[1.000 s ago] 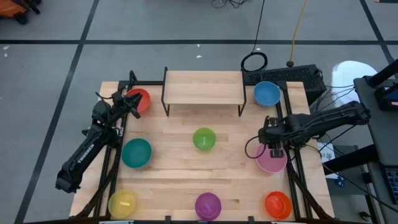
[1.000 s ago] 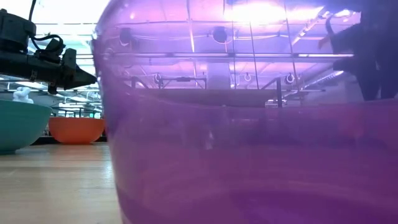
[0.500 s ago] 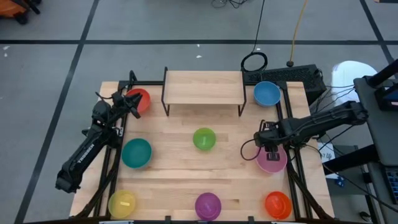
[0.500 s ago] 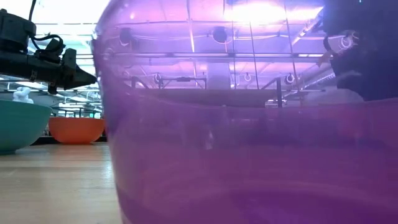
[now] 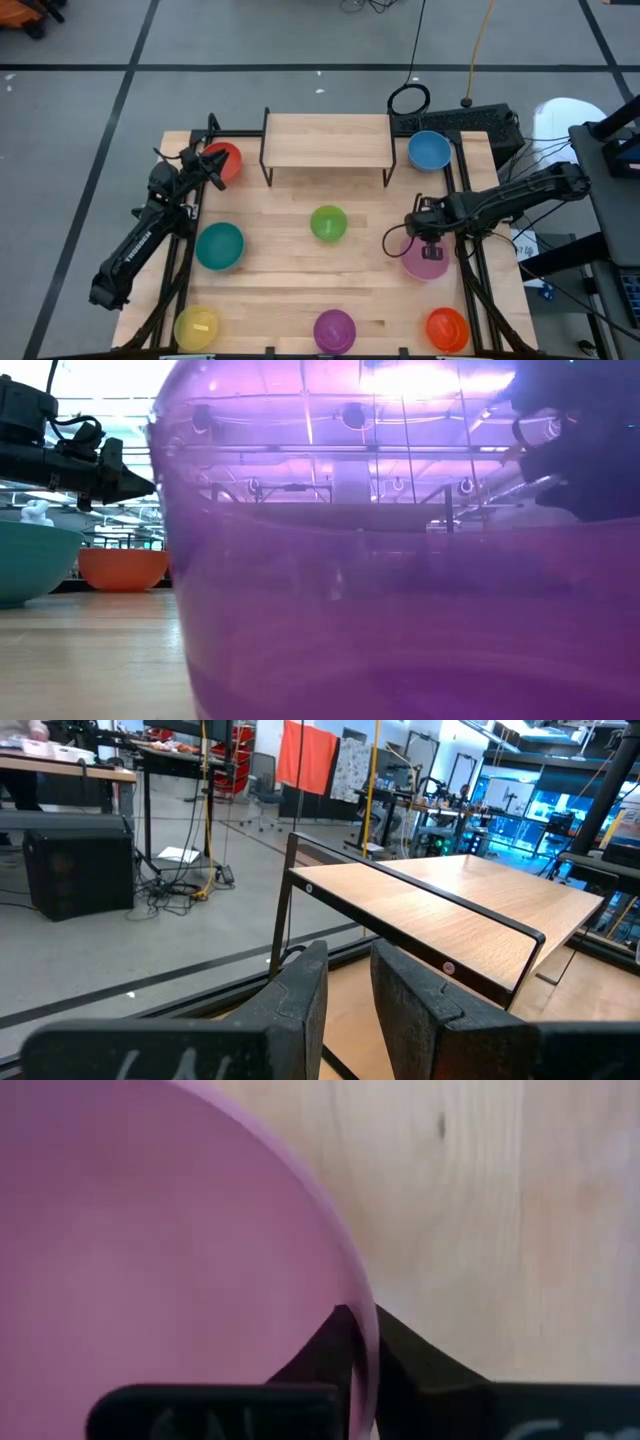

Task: Place and stack bowls onto a shelf
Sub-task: Put the pink bowl on the shelf

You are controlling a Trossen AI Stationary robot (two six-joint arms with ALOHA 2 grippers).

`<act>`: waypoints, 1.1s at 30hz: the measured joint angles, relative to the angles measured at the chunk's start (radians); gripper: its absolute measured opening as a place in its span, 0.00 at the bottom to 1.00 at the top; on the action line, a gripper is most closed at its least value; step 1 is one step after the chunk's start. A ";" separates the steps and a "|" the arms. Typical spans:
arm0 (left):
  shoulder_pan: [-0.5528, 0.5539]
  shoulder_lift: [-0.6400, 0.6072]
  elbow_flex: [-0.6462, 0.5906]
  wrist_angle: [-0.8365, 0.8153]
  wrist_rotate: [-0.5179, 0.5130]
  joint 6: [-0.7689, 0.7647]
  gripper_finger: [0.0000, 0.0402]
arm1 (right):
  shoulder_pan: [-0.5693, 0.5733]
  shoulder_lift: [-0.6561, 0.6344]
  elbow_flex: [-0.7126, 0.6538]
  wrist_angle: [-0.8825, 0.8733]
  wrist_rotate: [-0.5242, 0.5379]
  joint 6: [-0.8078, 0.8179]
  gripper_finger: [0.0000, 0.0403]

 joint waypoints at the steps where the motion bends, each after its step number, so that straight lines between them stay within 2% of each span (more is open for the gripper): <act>1: 0.000 0.000 0.000 0.000 0.000 0.000 0.21 | 0.000 0.000 0.005 0.022 0.000 -0.002 0.01; 3: 0.000 0.000 0.000 0.000 0.000 0.000 0.21 | 0.000 0.000 0.026 0.067 0.010 -0.004 0.01; 6: 0.000 0.000 0.000 0.000 0.000 0.000 0.21 | -0.005 0.001 0.083 0.102 0.094 -0.004 0.00; 10: 0.000 0.000 0.000 0.000 0.000 0.000 0.21 | -0.051 0.001 0.192 0.109 0.318 -0.014 0.00; 12: 0.000 0.000 0.000 0.000 0.000 0.000 0.21 | -0.089 0.001 0.249 0.117 0.367 -0.061 0.00; 22: 0.000 0.000 0.000 0.000 0.000 0.000 0.21 | -0.281 0.047 0.606 0.176 0.374 -0.416 0.00; 26: 0.000 0.000 0.000 0.000 0.000 0.000 0.21 | -0.367 0.107 0.770 0.211 0.376 -0.547 0.00; 33: 0.000 0.000 0.000 0.000 0.000 0.000 0.21 | -0.494 0.264 1.008 0.200 0.371 -0.656 0.00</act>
